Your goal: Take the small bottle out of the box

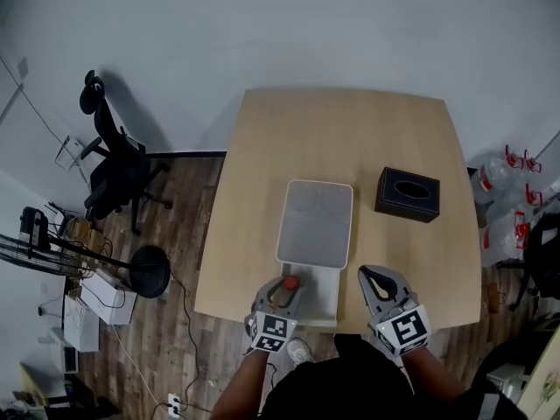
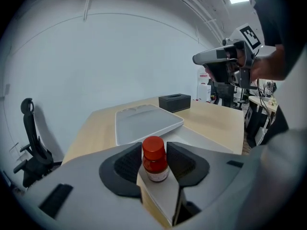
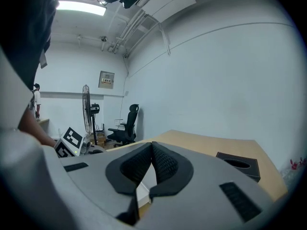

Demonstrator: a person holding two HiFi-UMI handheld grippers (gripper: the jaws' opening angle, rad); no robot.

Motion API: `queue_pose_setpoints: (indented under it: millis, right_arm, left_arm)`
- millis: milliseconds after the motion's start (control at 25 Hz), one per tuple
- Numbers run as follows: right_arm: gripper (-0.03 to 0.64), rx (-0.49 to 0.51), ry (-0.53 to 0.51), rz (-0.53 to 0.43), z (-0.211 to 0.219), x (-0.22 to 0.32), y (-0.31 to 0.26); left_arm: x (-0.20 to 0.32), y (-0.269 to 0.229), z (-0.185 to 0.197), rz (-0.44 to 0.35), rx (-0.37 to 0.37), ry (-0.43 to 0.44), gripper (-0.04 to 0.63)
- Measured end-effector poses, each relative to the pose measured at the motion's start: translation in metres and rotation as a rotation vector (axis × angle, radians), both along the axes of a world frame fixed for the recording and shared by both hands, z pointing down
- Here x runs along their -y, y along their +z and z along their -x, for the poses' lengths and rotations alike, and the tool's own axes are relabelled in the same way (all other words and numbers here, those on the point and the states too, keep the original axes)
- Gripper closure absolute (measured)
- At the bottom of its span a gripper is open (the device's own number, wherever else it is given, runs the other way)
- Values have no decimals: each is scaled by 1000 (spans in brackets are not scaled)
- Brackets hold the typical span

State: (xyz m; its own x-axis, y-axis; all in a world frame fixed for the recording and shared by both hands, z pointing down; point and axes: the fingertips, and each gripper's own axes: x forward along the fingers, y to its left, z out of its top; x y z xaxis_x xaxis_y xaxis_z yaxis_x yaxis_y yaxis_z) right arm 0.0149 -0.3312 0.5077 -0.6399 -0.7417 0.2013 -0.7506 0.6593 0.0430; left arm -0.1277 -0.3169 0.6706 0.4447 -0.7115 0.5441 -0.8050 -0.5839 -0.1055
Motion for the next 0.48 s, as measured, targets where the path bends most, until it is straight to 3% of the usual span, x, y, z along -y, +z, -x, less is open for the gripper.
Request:
queue_pose_setpoints:
  millis: [80,480]
  right_arm:
    - [604,1,-1,5,-1,1,1]
    - [604,5,-9,5,-1,1,0]
  left_arm:
    - [1,0,0,-8,2,-4,439]
    - [0,-1,-1,-40,-27,3,448]
